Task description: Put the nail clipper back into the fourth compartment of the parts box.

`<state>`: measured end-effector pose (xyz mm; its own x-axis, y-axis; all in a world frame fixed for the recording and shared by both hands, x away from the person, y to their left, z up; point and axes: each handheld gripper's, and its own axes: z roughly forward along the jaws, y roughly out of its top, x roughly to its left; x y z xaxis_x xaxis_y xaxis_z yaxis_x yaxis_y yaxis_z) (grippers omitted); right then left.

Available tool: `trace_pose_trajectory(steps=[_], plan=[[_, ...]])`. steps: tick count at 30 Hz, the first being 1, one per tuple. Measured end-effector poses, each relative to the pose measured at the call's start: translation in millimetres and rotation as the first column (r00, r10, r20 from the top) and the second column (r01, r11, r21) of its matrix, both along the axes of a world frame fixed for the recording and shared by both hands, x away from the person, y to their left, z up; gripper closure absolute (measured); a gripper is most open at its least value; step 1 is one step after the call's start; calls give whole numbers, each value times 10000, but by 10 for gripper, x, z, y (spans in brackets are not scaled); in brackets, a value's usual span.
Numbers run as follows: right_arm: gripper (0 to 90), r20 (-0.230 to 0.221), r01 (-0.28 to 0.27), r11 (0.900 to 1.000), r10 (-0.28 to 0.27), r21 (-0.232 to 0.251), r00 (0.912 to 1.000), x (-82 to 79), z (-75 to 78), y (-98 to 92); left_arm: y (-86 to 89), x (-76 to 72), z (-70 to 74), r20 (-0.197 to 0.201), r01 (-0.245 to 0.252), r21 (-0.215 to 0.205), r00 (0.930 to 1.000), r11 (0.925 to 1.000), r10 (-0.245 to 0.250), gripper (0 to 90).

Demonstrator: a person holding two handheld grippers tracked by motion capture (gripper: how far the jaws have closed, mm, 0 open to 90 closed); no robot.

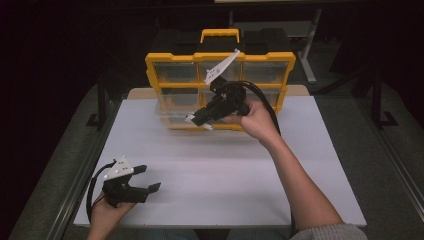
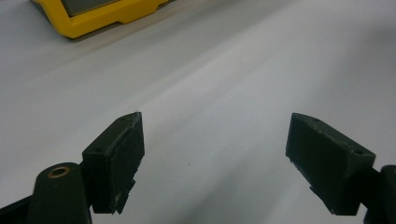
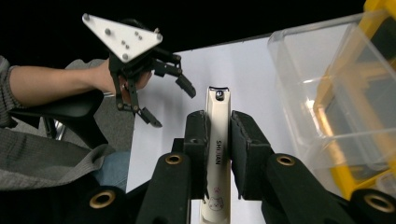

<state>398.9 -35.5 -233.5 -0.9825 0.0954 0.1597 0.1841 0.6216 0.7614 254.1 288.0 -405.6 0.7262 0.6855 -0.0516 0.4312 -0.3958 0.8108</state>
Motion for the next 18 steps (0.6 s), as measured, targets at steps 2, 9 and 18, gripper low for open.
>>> trace_pose_trajectory(steps=[2,9,18], plan=[[760,46,28,10000,-28,-8,10000,22,51,14,2,1,0,11,10,13,10000,10000,-10,193],[760,179,179,9998,-177,-61,9997,109,180,64,6,-1,5,34,1,22,10000,10000,-2,193],[760,181,474,9986,-469,-246,9987,227,259,103,22,-2,15,54,37,174,10000,9998,-38,193]])
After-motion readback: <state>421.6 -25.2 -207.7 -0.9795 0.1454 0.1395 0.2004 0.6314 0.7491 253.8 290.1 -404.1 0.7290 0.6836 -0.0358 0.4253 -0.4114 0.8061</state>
